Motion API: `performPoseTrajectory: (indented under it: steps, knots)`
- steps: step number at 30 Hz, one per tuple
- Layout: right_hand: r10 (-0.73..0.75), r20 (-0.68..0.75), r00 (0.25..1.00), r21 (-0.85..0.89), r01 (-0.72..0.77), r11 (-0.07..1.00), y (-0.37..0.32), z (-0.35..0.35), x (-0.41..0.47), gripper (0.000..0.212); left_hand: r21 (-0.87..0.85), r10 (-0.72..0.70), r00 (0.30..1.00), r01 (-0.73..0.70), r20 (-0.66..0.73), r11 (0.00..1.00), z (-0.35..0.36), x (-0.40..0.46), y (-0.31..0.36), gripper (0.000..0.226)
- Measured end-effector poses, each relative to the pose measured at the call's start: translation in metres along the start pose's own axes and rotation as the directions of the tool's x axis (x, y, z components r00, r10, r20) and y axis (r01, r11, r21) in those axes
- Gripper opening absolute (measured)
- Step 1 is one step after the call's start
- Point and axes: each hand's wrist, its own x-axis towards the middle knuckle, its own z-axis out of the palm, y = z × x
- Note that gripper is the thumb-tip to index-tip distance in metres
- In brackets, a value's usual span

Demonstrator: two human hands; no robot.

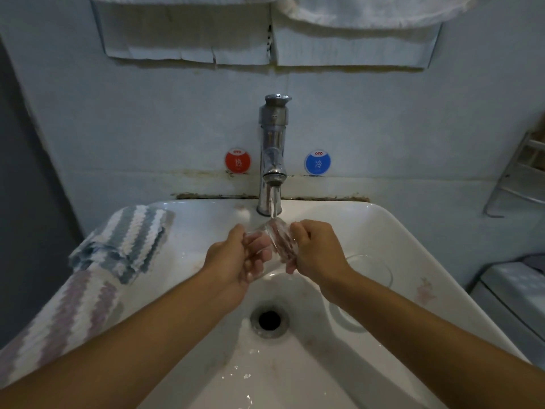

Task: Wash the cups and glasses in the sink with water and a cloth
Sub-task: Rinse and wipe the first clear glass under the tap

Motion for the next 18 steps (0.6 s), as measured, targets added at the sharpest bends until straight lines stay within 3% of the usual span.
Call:
performPoseTrajectory:
  steps: [2,7,11,14,16,18]
  knots:
    - [0.006,0.059,0.998,0.042,-0.008,0.999,-0.004,-0.001,-0.002,0.011,-0.024,0.010,0.999,-0.011,-0.040,1.000,-0.001,0.001,0.002,0.037]
    - [0.091,0.194,0.977,0.102,-0.113,0.988,-0.011,0.003,-0.002,0.018,0.004,0.064,0.991,-0.064,-0.120,0.998,-0.004,0.002,0.004,0.034]
    - [0.090,0.117,0.989,0.062,-0.098,0.993,-0.010,0.002,-0.005,0.015,0.078,0.095,0.991,-0.088,-0.094,0.993,-0.002,-0.001,0.002,0.037]
    - [0.153,0.142,0.978,0.099,-0.168,0.981,-0.015,-0.002,-0.006,0.040,0.225,0.191,0.980,-0.173,-0.060,0.959,0.003,-0.003,0.001,0.048]
    - [0.186,0.286,0.940,0.051,-0.209,0.976,-0.018,-0.005,-0.005,0.058,0.378,0.309,0.949,-0.267,-0.055,0.886,0.006,-0.005,-0.001,0.056]
    - [0.199,0.415,0.887,-0.066,-0.189,0.980,-0.016,-0.006,-0.004,0.062,0.501,0.419,0.905,-0.328,-0.077,0.801,0.007,-0.005,-0.004,0.056]
